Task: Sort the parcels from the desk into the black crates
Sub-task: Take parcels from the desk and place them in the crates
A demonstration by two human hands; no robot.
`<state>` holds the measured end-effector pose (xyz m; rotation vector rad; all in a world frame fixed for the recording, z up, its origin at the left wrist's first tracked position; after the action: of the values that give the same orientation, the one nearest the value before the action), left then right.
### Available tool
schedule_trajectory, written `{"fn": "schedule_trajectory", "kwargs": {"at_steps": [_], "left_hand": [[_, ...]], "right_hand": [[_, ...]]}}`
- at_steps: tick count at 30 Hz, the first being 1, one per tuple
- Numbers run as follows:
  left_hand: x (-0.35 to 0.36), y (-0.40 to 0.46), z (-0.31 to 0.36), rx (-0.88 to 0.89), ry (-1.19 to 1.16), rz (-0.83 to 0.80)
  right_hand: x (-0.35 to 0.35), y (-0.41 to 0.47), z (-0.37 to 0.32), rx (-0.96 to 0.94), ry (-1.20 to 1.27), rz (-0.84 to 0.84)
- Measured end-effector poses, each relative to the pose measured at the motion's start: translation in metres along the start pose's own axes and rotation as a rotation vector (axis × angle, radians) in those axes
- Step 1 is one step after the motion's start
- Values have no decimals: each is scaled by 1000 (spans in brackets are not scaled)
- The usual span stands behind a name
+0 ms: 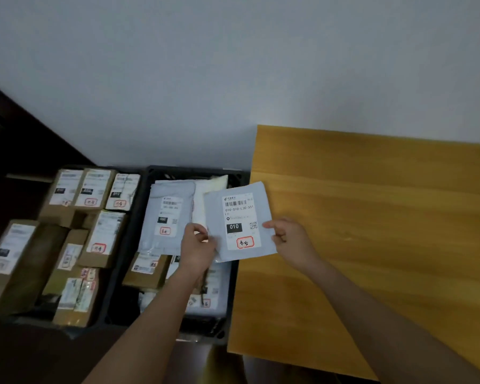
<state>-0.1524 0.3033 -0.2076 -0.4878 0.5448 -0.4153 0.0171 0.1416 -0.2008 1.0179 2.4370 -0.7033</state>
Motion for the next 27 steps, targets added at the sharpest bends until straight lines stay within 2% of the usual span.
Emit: {"fn": "schedule_trajectory", "kwargs": {"at_steps": [4,8,13,17,19,22,24,27], "left_hand": [[-84,50,-33,43,171,77],[-101,89,-61,-23,278,-54],[-82,109,-46,94,327,-194],[-73,130,-41,181,420,-211],[-73,139,-47,172,457,-222],[-81,145,-64,59,633,-208],[-87,142,-64,16,664,-191],[-85,132,-48,106,735,-197]], "right_hand": [[103,-7,-50,25,-51,-178],[155,-6,-65,55,-154,-280],[174,4,-53,75,-317,-358],[186,22,-47,59,-342,-360],[195,30,-45,66,-344,-370],[200,30,-42,116,-396,-388],[195,28,-44,107,-447,-373],[179,23,-52,35,-568,-316]]}}
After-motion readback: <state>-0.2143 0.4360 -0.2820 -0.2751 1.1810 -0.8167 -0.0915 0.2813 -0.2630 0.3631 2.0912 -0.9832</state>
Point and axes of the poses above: each hand's wrist, its own y-axis towards the middle knuckle, its own x-axis out of the palm, z = x × y, the point moved 9 cm from there along y, towards the middle knuckle, and after that the axes turned 8 degrees about z, right-handed, at the moved point
